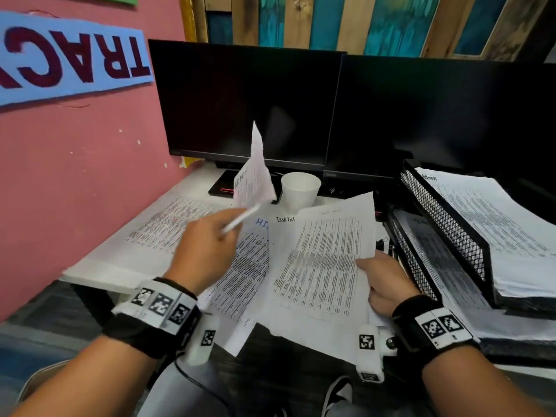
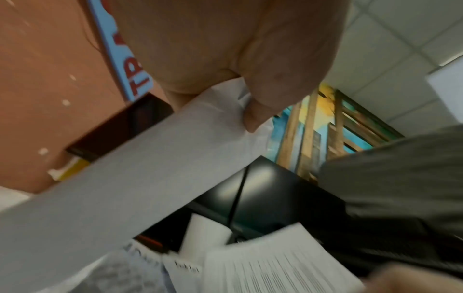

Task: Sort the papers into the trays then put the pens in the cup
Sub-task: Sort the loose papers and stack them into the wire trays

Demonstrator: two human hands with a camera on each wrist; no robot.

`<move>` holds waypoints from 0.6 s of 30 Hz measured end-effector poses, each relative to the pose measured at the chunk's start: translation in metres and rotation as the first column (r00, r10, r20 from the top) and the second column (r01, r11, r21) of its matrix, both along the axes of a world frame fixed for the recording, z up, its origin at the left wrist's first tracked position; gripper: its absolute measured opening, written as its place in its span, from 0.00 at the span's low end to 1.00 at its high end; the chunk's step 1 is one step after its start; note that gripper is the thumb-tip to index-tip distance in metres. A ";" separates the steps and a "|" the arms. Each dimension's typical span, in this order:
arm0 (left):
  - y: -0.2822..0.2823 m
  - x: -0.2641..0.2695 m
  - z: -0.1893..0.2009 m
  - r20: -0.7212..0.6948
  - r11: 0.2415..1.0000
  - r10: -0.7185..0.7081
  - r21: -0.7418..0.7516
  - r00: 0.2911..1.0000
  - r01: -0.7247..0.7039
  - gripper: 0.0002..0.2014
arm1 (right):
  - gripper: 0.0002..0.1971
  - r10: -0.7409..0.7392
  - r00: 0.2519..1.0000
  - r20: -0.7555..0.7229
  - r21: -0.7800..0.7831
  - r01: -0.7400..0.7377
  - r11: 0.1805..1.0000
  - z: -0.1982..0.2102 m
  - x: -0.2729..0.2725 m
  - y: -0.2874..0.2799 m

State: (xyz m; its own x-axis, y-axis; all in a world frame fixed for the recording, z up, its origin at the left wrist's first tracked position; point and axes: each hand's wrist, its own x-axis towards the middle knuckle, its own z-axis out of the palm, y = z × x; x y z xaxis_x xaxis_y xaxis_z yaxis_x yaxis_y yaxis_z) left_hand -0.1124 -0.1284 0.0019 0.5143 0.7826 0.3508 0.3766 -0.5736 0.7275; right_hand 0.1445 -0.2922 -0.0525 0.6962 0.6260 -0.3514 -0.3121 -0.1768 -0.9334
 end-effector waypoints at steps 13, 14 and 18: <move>-0.072 0.058 -0.065 -0.371 0.786 -0.609 -0.164 0.701 0.596 0.23 | 0.13 0.144 0.985 0.098 0.170 -0.159 0.973 -0.005 -0.029 0.001; -0.071 0.059 -0.065 -0.372 0.784 -0.616 -0.197 0.695 0.589 0.23 | 0.14 0.145 0.973 0.182 0.110 -0.167 0.980 -0.012 -0.025 0.001; -0.059 0.056 -0.050 -0.288 0.815 -0.576 -0.272 0.765 0.512 0.23 | 0.19 0.026 0.963 0.267 0.007 -0.029 1.000 -0.020 -0.014 0.000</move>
State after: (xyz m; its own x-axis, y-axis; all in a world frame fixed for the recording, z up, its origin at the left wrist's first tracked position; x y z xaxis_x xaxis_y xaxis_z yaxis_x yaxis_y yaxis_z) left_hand -0.0568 -0.1877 -0.0477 0.9311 0.3626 -0.0393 0.2796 -0.6404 0.7153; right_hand 0.1309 -0.2919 -0.0729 0.7462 0.6491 -0.1478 -0.0462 -0.1710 -0.9842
